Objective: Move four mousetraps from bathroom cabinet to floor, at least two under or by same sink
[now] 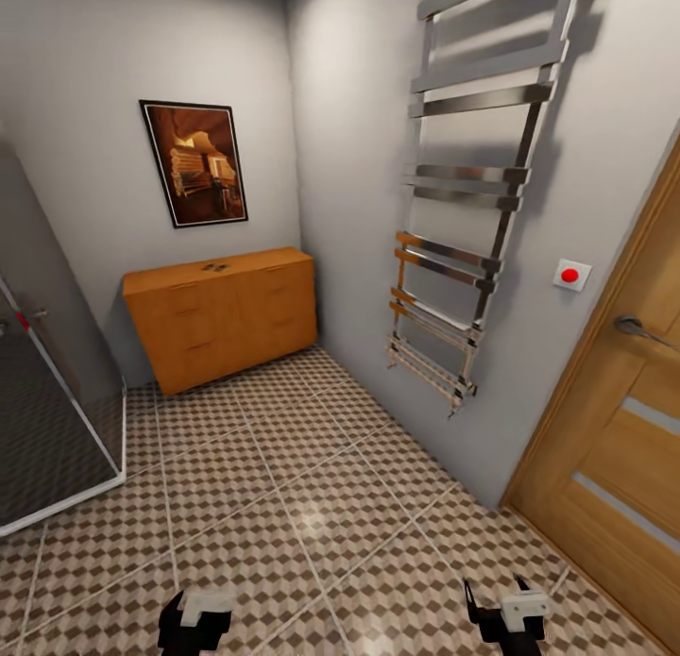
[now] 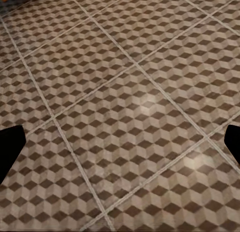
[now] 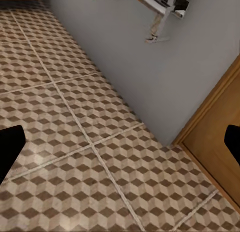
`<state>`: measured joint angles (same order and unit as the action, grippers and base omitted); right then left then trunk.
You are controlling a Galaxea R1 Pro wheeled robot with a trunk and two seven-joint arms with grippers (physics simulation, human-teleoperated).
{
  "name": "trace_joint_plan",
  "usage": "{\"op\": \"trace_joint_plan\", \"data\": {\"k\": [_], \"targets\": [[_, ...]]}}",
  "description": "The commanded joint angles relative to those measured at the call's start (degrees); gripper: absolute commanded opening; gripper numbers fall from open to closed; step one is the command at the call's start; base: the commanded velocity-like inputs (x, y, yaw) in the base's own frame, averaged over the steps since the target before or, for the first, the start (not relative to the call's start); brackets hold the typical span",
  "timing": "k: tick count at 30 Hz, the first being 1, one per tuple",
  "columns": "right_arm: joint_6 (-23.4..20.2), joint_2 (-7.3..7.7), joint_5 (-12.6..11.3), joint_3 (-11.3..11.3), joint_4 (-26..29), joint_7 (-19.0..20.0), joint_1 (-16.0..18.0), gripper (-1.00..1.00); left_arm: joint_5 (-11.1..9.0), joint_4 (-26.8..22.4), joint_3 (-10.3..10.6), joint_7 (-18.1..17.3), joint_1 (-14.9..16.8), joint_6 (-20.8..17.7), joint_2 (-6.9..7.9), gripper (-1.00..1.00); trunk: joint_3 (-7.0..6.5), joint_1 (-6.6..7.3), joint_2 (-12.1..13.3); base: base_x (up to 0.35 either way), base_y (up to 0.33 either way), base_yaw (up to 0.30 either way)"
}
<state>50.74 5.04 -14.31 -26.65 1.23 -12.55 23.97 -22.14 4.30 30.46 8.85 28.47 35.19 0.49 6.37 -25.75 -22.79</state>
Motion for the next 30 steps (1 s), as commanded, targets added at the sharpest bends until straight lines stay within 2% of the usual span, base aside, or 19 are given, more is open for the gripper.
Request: {"op": "trace_joint_plan", "data": {"k": [1,8,19,28,30], "targets": [[0.11,0.01,-0.37,-0.51,0.02,-0.19,0.02,1.0,-0.18,0.18,0.48,0.21,0.09,0.23,-0.05,1.0,0.12,-0.03,-0.12,0.0,0.0,0.288],[0.12,-0.02,-0.37,-0.51,0.04,-0.19,0.02,1.0,-0.18,0.18,0.48,0.2,0.09,0.23,-0.05,1.0,0.12,-0.03,-0.12,0.058,0.0,0.288],[0.19,-0.03,-0.37,-0.51,0.0,-0.19,0.02,1.0,-0.18,0.18,0.48,0.21,0.09,0.23,-0.05,1.0,0.12,-0.03,-0.12,0.31,0.0,0.283],[0.24,0.06,-0.37,-0.5,0.0,-0.19,0.02,1.0,-0.18,0.18,0.48,0.2,0.09,0.23,-0.05,1.0,0.12,-0.03,-0.12,0.341,0.0,0.049],[0.68,-0.6,-0.46,-0.43,-0.08,-0.08,-0.63,1.0,-0.88,0.84,-0.23,0.32,-0.56,0.89,0.6,1.0,0.12,-0.03,-0.12,0.0,0.0,0.0]]}}
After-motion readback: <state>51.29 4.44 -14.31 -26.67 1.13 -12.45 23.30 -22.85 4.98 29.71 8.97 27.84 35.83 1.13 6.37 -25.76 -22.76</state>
